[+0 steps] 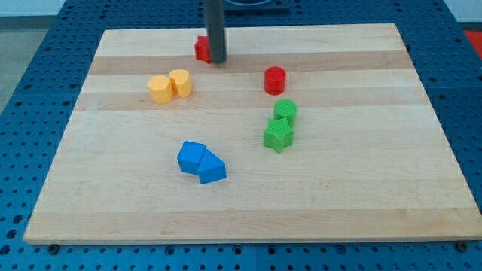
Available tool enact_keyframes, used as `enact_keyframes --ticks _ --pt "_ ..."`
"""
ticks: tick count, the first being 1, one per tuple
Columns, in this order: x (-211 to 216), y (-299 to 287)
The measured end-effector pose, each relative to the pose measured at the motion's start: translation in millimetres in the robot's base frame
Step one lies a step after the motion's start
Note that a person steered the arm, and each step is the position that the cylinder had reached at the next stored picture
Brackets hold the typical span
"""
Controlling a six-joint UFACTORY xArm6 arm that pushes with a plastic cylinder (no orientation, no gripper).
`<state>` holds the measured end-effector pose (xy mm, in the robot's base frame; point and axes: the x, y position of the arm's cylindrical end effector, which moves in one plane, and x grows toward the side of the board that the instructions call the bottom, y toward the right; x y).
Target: Slightly push the red star to the left side of the board
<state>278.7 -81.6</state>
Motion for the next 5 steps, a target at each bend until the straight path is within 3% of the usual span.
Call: enact_keyframes --ticks 2,4,5 --pt "-24 -53" --pt "-24 34" --pt "-46 57"
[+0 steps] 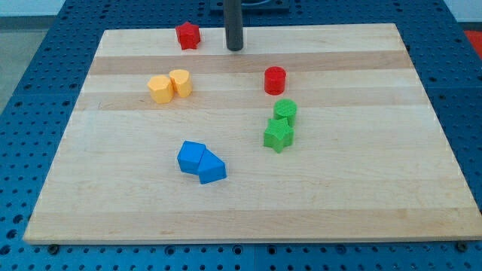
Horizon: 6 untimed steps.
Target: Slightly push the red star to the left side of the board
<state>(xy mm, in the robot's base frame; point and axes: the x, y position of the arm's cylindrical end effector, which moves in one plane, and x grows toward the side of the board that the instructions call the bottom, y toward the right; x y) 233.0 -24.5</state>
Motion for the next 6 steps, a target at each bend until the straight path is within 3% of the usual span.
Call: enact_keyframes --ticks 1,3,4,5,6 --pt "-38 -4" --pt "-29 -85" --pt "-30 -76" --pt "-39 -3" --pt "-38 26"
